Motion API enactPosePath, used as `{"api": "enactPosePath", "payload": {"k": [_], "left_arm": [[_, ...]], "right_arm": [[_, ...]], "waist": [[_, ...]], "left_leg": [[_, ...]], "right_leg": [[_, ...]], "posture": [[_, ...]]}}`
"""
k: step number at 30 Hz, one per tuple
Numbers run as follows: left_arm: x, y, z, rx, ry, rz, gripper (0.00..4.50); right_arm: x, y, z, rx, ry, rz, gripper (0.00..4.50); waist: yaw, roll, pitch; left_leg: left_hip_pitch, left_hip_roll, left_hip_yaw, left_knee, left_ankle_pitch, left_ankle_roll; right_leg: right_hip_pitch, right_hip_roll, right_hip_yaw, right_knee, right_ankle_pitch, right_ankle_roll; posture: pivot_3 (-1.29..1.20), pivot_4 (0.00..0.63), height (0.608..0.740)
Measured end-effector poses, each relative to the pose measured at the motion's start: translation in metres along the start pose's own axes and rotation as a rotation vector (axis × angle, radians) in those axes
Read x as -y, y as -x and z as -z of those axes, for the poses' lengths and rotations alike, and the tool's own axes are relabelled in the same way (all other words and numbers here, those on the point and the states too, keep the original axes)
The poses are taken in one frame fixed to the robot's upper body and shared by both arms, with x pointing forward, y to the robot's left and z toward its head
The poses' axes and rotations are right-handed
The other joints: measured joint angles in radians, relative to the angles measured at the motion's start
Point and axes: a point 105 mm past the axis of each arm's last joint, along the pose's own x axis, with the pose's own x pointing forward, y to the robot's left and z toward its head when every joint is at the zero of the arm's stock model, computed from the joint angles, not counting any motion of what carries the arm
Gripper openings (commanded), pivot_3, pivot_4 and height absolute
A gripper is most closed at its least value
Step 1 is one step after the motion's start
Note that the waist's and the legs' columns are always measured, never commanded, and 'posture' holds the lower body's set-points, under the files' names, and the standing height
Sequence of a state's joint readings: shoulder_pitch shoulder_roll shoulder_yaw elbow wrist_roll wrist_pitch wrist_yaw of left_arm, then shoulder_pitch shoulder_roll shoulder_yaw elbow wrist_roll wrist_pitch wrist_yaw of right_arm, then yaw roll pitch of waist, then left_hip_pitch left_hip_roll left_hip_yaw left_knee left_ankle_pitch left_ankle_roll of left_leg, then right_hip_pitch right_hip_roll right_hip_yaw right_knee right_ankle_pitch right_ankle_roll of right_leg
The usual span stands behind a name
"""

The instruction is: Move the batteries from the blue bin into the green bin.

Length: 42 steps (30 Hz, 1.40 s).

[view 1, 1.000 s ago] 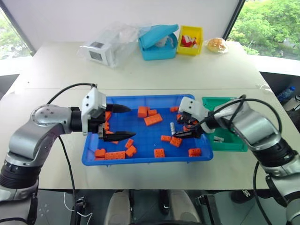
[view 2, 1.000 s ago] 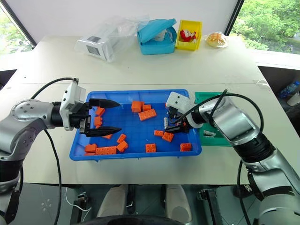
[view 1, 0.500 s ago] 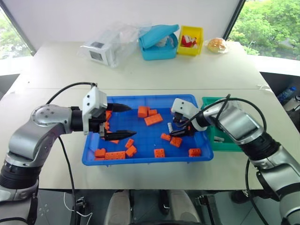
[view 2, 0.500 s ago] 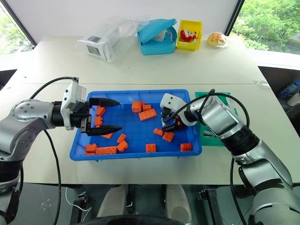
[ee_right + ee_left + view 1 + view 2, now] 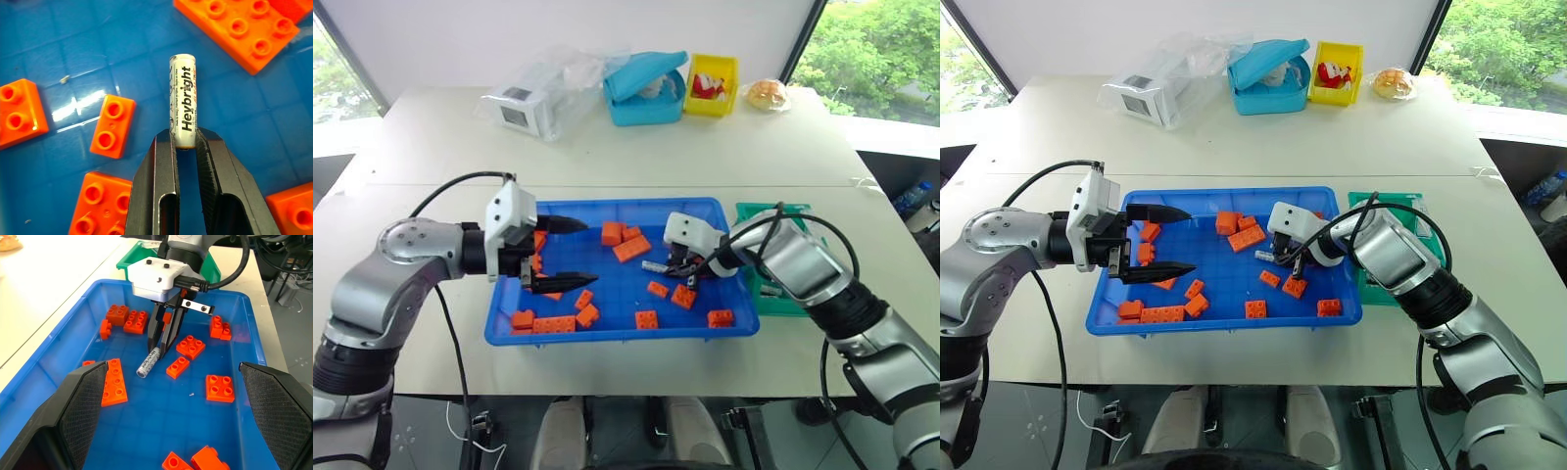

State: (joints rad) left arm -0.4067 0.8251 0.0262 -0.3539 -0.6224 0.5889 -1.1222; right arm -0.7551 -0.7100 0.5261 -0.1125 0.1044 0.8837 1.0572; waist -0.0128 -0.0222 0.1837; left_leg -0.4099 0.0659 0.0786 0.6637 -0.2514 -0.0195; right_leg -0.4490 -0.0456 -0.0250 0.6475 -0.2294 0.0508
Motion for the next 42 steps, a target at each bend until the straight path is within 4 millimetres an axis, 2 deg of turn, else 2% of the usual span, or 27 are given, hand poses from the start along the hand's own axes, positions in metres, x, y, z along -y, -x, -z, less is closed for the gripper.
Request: {"api": "enactPosePath", "payload": {"k": [5, 8, 10, 13, 14, 17, 19, 21, 25, 29, 30, 33, 35, 41, 42], "left_arm": [[-0.002, 0.000, 0.000, 0.012, -0.002, 0.002, 4.50], [-0.004, -0.001, -0.003, 0.024, -0.017, 0.002, 4.50], [-0.004, -0.001, -0.004, 0.027, -0.018, 0.005, 4.50], [-0.005, -0.002, -0.002, 0.032, -0.013, 0.008, 4.50], [-0.005, -0.002, -0.002, 0.034, -0.014, 0.010, 4.50], [-0.005, -0.001, 0.002, 0.033, 0.000, 0.010, 4.50], [-0.006, 0.000, 0.004, 0.033, 0.011, 0.011, 4.50], [-0.007, 0.000, 0.005, 0.034, 0.015, 0.013, 4.50], [-0.012, 0.003, 0.007, 0.032, 0.030, 0.012, 4.50], [-0.019, 0.006, 0.007, 0.028, 0.039, 0.001, 4.50], [-0.021, 0.008, 0.006, 0.028, 0.040, -0.001, 4.50], [-0.027, 0.020, 0.008, 0.002, 0.055, -0.024, 4.50], [-0.034, 0.036, 0.008, -0.012, 0.072, -0.061, 4.50], [-0.046, 0.106, 0.014, -0.095, 0.151, -0.203, 4.50], [-0.046, 0.113, 0.016, -0.107, 0.164, -0.214, 4.50]], "right_arm": [[0.002, 0.010, -0.003, 0.024, 0.008, 0.018, 0.02], [0.004, 0.026, -0.010, 0.062, 0.020, 0.037, 0.02], [0.012, 0.047, -0.015, 0.103, -0.005, 0.078, 0.02], [0.034, 0.091, -0.020, 0.153, -0.058, 0.212, 0.02], [0.042, 0.112, -0.018, 0.165, -0.078, 0.273, 0.02], [0.052, 0.154, 0.003, 0.137, -0.142, 0.404, 0.02], [0.050, 0.164, 0.024, 0.097, -0.199, 0.437, 0.02], [0.046, 0.164, 0.041, 0.067, -0.245, 0.436, 0.02], [0.038, 0.156, 0.070, 0.021, -0.304, 0.438, 2.01], [0.041, 0.158, 0.072, 0.032, -0.269, 0.474, 4.20], [0.041, 0.158, 0.072, 0.040, -0.256, 0.478, 4.47], [0.041, 0.163, 0.074, 0.087, -0.190, 0.457, 4.47], [0.037, 0.172, 0.079, 0.098, -0.118, 0.417, 4.47], [0.042, 0.225, 0.106, 0.084, -0.021, 0.415, 4.47], [0.042, 0.229, 0.109, 0.081, -0.018, 0.409, 4.47]], "waist": [[0.000, 0.000, 0.000], [0.001, 0.000, 0.000], [0.001, 0.000, 0.000], [0.003, 0.000, 0.000], [0.004, 0.000, 0.000], [0.007, 0.000, 0.000], [0.004, 0.000, 0.000], [-0.001, 0.000, 0.000], [-0.004, 0.000, 0.000], [-0.003, 0.000, 0.000], [-0.001, 0.000, 0.000], [0.000, 0.000, 0.000], [0.000, 0.000, 0.000], [-0.005, 0.000, 0.000], [-0.005, 0.000, 0.000]], "left_leg": [[0.000, 0.000, 0.000, 0.000, 0.000, 0.000], [0.000, 0.000, 0.000, 0.000, 0.000, 0.000], [0.000, 0.000, 0.000, 0.000, 0.000, 0.000], [0.000, 0.000, 0.000, 0.000, 0.000, 0.000], [0.000, 0.000, 0.000, 0.000, 0.000, 0.000], [0.000, 0.000, 0.000, -0.001, 0.000, 0.000], [0.000, 0.000, 0.000, -0.001, 0.000, 0.001], [0.000, 0.000, 0.000, 0.000, 0.000, 0.001], [0.001, 0.000, 0.000, 0.000, 0.000, 0.001], [0.001, 0.000, 0.000, 0.000, 0.000, 0.001], [0.001, 0.000, 0.000, 0.000, 0.000, 0.001], [0.001, 0.000, 0.000, -0.001, 0.000, 0.001], [0.000, 0.000, 0.000, -0.001, 0.000, 0.001], [0.002, 0.000, 0.002, -0.001, 0.000, 0.001], [0.002, 0.000, 0.002, -0.001, 0.000, 0.001]], "right_leg": [[0.000, 0.000, 0.000, 0.000, 0.000, 0.000], [0.000, 0.000, 0.000, 0.000, 0.000, 0.000], [0.000, 0.000, 0.000, 0.000, 0.000, 0.000], [0.000, 0.000, 0.000, 0.000, 0.000, 0.000], [0.000, 0.000, 0.000, -0.001, 0.000, 0.000], [0.000, 0.000, 0.000, -0.001, -0.002, -0.002], [0.000, 0.000, 0.000, -0.001, -0.002, -0.002], [0.000, 0.000, 0.001, -0.001, -0.001, -0.002], [0.000, 0.000, 0.001, 0.000, -0.001, 0.000], [0.000, 0.000, 0.001, 0.000, -0.001, 0.000], [0.000, 0.000, 0.001, 0.000, -0.001, 0.000], [0.000, 0.000, 0.001, -0.001, 0.000, 0.000], [0.000, 0.000, 0.001, -0.001, -0.001, 0.001], [0.000, 0.000, 0.001, -0.001, -0.002, -0.002], [0.000, 0.000, 0.001, -0.001, -0.002, -0.002]], "posture": [[0.00, 0.150, 0.736], [0.00, 0.150, 0.736], [0.00, 0.150, 0.736], [0.00, 0.150, 0.736], [0.00, 0.150, 0.736], [0.00, 0.150, 0.736], [0.00, 0.150, 0.736], [0.00, 0.150, 0.736], [0.00, 0.150, 0.736], [0.00, 0.150, 0.736], [0.00, 0.150, 0.736], [0.00, 0.150, 0.736], [0.00, 0.150, 0.736], [0.00, 0.150, 0.736], [0.00, 0.150, 0.736]]}}
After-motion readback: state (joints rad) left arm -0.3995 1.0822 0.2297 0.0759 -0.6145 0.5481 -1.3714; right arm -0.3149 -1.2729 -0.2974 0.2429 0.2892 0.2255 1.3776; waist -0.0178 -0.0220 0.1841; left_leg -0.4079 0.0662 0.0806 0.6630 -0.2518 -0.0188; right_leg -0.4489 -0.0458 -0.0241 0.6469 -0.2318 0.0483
